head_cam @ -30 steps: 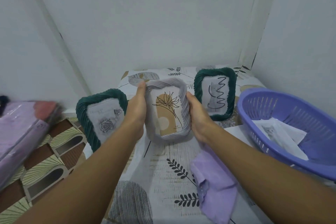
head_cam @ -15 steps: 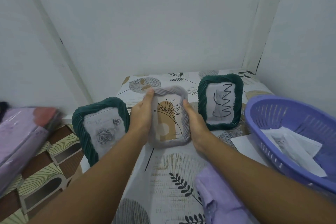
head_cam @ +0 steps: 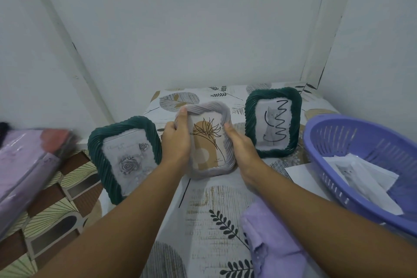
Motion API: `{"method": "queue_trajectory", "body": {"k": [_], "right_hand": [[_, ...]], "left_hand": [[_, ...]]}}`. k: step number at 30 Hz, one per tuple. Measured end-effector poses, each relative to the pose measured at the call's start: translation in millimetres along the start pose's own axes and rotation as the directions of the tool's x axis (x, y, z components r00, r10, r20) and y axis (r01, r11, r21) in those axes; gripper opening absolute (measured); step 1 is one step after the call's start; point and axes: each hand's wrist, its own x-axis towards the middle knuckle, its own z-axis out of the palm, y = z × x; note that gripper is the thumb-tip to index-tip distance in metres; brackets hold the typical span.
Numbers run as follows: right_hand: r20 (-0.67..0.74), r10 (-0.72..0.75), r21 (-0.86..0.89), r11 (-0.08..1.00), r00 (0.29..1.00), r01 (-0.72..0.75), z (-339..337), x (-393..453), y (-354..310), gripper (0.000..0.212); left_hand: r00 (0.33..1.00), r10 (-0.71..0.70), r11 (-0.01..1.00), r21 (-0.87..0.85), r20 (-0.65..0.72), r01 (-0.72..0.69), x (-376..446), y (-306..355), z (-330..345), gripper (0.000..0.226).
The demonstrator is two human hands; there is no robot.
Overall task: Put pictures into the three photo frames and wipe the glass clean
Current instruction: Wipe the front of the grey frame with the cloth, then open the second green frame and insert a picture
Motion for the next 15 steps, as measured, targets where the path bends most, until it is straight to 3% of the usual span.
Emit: {"method": "queue_trajectory", "body": {"k": [5, 10, 13, 15], "right_hand": [[-0.036, -0.014, -0.156, 0.988, 0.999, 0.008, -6, -9, 3, 0.042], [-0.130, -0.139, -0.335, 0.938, 0.982, 0.088, -16, -24, 0, 0.034], [-0.165, -0.365, -0.471, 0.846, 0.916, 0.252, -26, -41, -18, 0.024], [-0.239, -0.476, -0.489, 0.812, 0.846, 0.319, -38, -41, -30, 0.024]], "left_hand": [[0.944, 0.317, 0.943, 0.142, -0.094, -0.302, -4, 6, 2, 0.033], [0.782, 0.612, 0.761, 0.357, -0.118, -0.541, -14, 19, 4, 0.035], [0.727, 0.687, 0.680, 0.377, -0.025, -0.629, -30, 36, 13, 0.025], [0.763, 0.636, 0.703, 0.324, 0.110, -0.633, -39, 48, 25, 0.017]]}}
